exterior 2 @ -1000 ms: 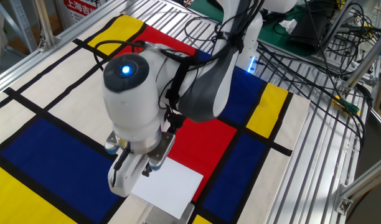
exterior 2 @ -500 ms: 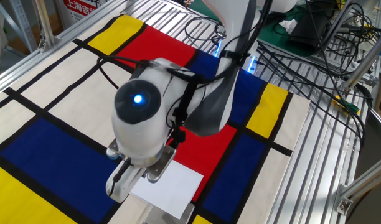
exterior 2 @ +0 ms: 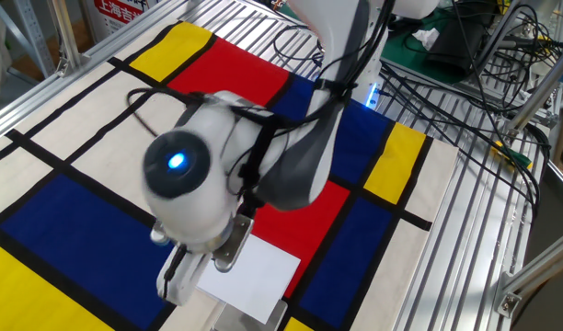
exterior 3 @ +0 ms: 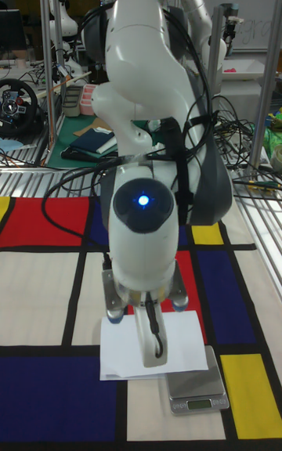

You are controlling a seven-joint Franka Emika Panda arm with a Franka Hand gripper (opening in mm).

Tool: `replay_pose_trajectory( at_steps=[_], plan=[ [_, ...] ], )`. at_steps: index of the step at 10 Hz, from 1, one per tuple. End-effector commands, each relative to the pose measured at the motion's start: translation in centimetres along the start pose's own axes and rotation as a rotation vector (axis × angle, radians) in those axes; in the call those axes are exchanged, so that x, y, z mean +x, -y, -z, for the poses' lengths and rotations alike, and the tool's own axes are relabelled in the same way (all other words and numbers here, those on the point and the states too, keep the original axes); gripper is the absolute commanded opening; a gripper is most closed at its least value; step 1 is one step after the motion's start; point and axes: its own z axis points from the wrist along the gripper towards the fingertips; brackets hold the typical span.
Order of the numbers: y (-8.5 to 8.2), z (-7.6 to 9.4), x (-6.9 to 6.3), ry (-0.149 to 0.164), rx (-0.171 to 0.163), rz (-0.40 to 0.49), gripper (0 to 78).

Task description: Unfold a piece of paper

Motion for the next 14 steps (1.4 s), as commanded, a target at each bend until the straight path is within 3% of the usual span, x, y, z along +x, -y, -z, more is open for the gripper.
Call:
replay_pose_trajectory(
  at_steps=[1, 4, 5, 9, 14],
  plan=[
    [0.0, 0.1, -0.1, -0.068, 0.108, 0.146, 0.0],
    [0.0, 0.1, -0.1, -0.025, 0.117, 0.114, 0.0],
    [-0.5, -0.5, 0.1, -0.005, 0.118, 0.064, 0.0],
    [-1.8, -2.4, 0.4, 0.000, 0.116, -0.015, 0.0],
    [-2.4, -4.3, -0.3, 0.000, 0.084, 0.004, 0.0]
  ],
)
